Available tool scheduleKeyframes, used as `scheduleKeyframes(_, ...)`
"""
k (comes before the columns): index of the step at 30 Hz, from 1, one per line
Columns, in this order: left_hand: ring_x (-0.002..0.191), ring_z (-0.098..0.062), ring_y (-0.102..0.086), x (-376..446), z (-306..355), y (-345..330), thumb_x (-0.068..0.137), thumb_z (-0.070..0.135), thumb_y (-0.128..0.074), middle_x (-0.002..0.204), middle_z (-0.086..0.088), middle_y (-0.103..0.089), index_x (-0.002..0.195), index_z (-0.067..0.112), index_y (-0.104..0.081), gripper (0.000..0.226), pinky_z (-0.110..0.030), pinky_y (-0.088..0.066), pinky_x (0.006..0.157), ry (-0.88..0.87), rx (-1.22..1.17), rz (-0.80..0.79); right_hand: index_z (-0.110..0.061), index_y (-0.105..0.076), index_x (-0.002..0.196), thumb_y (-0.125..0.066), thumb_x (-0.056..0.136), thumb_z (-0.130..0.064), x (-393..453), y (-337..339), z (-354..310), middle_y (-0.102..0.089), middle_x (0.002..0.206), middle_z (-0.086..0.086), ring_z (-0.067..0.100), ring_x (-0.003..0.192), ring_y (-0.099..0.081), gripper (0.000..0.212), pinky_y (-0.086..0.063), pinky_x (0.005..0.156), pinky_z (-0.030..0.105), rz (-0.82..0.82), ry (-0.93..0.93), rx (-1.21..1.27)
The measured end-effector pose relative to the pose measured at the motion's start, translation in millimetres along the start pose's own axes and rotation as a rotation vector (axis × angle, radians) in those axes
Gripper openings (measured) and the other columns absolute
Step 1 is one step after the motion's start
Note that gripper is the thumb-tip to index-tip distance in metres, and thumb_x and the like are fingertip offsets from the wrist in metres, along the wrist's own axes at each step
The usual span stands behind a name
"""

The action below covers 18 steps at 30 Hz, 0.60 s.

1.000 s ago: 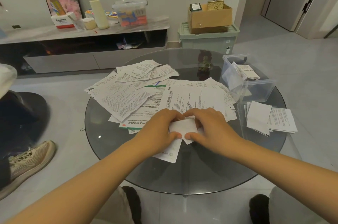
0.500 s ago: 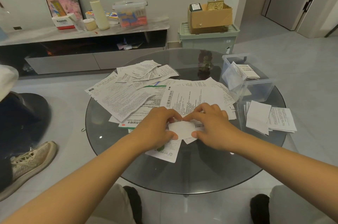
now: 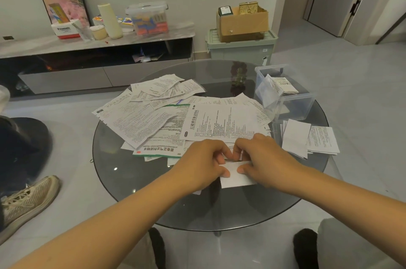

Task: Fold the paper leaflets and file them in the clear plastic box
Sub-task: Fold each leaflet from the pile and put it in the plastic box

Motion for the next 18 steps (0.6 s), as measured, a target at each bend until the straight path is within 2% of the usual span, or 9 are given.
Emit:
scheduleKeyframes(3, 0.065, -0.001, -0.050, 3.3, 0.6, -1.1, 0.068, 0.013, -0.082, 0.074, 0.012, -0.056, 0.089, 0.026, -0.065, 0.030, -0.020, -0.044, 0.071, 0.015, 0.036, -0.005, -0.031, -0.052, 0.102, -0.061, 0.087, -0.027, -2.8, -0.2, -0.2, -0.045, 0.100, -0.006, 0.014, 0.099, -0.037, 0.018, -0.030, 0.076, 0.026, 0.032, 0.062, -0.062)
scheduleKeyframes(6, 0.064, -0.004, -0.049, 5.1, -0.3, 3.9, 0.065, 0.018, -0.084, 0.073, 0.010, -0.052, 0.085, 0.025, -0.061, 0.031, -0.021, -0.041, 0.064, 0.034, 0.086, -0.010, -0.031, -0.056, 0.109, -0.057, 0.090, -0.025, -2.1, 0.3, 1.0, -0.047, 0.108, -0.010, 0.011, 0.101, -0.032, 0.021, -0.029, 0.081, 0.025, 0.024, 0.144, -0.190)
scheduleKeyframes(10, 0.062, -0.006, -0.047, 6.3, -2.2, 7.7, 0.065, 0.020, -0.084, 0.069, 0.010, -0.050, 0.080, 0.023, -0.058, 0.030, -0.022, -0.039, 0.061, 0.064, 0.115, -0.033, -0.031, -0.059, 0.111, -0.059, 0.089, -0.021, -0.4, 3.9, 5.7, -0.048, 0.110, -0.009, 0.009, 0.099, -0.030, 0.025, -0.026, 0.079, 0.022, -0.029, 0.129, -0.186)
scheduleKeyframes(13, 0.059, -0.004, -0.048, 5.6, -1.7, 9.0, 0.066, 0.021, -0.084, 0.065, 0.010, -0.052, 0.078, 0.021, -0.061, 0.026, -0.020, -0.039, 0.060, 0.081, 0.068, -0.039, -0.031, -0.061, 0.110, -0.060, 0.089, -0.022, -1.1, 8.8, 6.6, -0.046, 0.106, -0.008, 0.010, 0.100, -0.032, 0.023, -0.031, 0.083, 0.023, -0.058, 0.121, -0.148)
scheduleKeyframes(16, 0.048, 0.005, -0.046, 9.1, 1.3, 14.0, 0.069, 0.024, -0.082, 0.058, 0.012, -0.053, 0.075, 0.020, -0.063, 0.020, -0.014, -0.034, 0.052, 0.080, -0.038, 0.050, -0.030, -0.062, 0.105, -0.062, 0.087, -0.027, -0.7, 17.3, 3.6, -0.045, 0.097, -0.011, 0.007, 0.099, -0.034, 0.018, -0.034, 0.082, 0.023, 0.007, 0.106, -0.033)
scheduleKeyframes(18, 0.052, 0.004, -0.047, 14.5, 3.4, 17.9, 0.073, 0.026, -0.080, 0.062, 0.012, -0.054, 0.073, 0.023, -0.063, 0.017, -0.013, -0.035, 0.053, 0.040, -0.039, 0.162, -0.030, -0.062, 0.105, -0.063, 0.087, -0.030, 1.2, 23.0, 2.0, -0.045, 0.096, -0.012, 0.005, 0.096, -0.032, 0.018, -0.034, 0.081, 0.024, 0.052, 0.100, -0.021)
Point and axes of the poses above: each hand's wrist, its own x-axis towards the middle knuckle, its own y-axis out of the back of the hand, z = x × y, the point moved 2 cm from there along x, towards the middle knuckle
